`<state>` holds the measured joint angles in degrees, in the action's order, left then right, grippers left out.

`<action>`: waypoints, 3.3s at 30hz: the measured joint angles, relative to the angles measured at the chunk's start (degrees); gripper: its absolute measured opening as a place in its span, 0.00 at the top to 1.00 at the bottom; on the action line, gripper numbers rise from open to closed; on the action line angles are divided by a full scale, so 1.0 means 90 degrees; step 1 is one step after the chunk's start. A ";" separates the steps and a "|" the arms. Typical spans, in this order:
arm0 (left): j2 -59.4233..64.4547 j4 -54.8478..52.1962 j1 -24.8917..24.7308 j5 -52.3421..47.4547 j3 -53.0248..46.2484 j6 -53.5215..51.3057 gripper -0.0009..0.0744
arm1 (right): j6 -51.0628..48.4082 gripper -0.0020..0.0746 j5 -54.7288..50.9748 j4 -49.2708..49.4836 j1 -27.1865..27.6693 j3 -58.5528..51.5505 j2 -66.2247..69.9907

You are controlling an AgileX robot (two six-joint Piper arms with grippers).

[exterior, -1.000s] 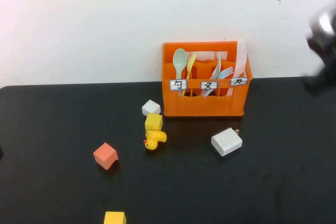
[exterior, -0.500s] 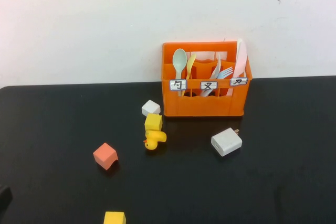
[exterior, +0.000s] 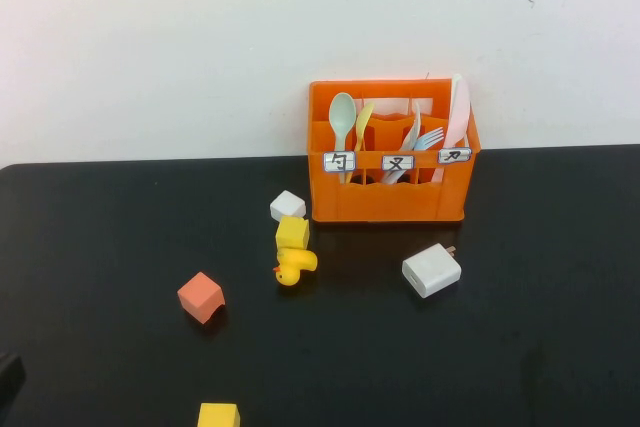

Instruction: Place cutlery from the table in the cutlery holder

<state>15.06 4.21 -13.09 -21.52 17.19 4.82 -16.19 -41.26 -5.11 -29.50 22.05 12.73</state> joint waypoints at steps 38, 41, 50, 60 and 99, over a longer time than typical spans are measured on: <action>-0.1515 -0.0258 0.0851 -0.0463 -0.0004 -0.0012 0.99 | 0.0046 0.98 0.0042 0.0282 0.0000 -0.0017 -0.0282; -0.1713 -0.0287 0.1039 -0.0434 -0.0173 -0.0012 0.99 | 0.0046 0.98 0.0042 0.0282 0.0000 -0.0017 -0.0282; -0.1764 0.0373 0.1136 0.0251 -0.1500 -0.0012 0.99 | 0.0046 0.98 0.0042 0.0282 0.0000 -0.0017 -0.0282; -0.1764 0.0445 0.1136 0.0266 -0.1988 0.0343 0.99 | 0.0046 0.98 0.0054 0.0282 0.0000 -0.0017 -0.0282; -0.1764 0.0445 0.1136 0.0244 -0.1988 0.0334 0.99 | 0.0046 0.98 0.0054 0.0282 0.0000 -0.0017 -0.0343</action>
<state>-0.82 8.21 -2.87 -19.32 -0.71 7.83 -15.78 -40.78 -2.56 -29.50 21.90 9.65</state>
